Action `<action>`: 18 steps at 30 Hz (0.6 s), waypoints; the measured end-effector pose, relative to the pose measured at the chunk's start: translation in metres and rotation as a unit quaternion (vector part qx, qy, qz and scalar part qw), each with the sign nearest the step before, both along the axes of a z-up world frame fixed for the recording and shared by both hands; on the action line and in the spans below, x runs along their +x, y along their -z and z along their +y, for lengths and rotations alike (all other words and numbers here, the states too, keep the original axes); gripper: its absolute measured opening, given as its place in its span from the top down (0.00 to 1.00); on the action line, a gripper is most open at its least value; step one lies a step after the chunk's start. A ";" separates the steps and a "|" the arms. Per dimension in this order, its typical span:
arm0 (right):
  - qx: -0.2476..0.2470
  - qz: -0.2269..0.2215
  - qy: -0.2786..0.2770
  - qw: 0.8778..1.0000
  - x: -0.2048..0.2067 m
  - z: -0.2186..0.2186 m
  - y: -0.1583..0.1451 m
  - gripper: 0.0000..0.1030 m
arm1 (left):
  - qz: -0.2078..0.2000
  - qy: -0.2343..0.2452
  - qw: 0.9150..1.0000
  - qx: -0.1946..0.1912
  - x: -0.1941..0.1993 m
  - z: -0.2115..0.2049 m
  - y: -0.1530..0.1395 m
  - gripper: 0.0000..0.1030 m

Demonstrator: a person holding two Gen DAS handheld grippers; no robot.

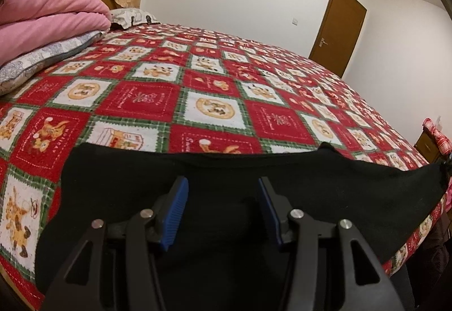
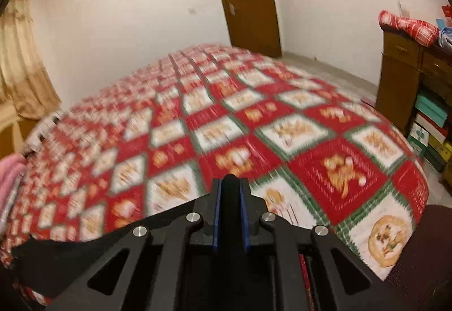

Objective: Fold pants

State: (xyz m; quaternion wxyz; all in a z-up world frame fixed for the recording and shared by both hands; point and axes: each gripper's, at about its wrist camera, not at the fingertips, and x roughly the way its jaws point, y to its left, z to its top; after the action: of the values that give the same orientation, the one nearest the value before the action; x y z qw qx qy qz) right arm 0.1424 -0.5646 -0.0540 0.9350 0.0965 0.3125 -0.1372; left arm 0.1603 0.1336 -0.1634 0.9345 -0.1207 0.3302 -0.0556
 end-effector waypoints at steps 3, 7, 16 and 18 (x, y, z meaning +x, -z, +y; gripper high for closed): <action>0.001 0.017 0.007 1.000 0.002 -0.006 0.018 0.83 | 0.001 -0.002 1.000 0.002 0.001 0.000 0.000 0.48; -0.023 0.006 0.032 0.999 -0.014 -0.007 0.003 0.49 | -0.001 -0.002 1.000 0.001 -0.001 0.000 0.000 0.48; -0.086 -0.016 -0.018 0.996 -0.049 0.065 -0.027 0.48 | -0.011 -0.025 0.999 0.038 -0.024 0.012 -0.011 0.45; -0.096 -0.011 -0.068 0.993 -0.046 0.100 -0.021 0.48 | -0.009 -0.034 0.999 0.041 -0.029 0.019 -0.010 0.44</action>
State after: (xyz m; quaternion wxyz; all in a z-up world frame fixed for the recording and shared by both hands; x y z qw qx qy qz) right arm 0.0961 -0.4645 -0.0329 0.9506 -0.0131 0.2931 -0.1015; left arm 0.1312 0.1531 -0.1539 0.9431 -0.0927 0.3192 -0.0116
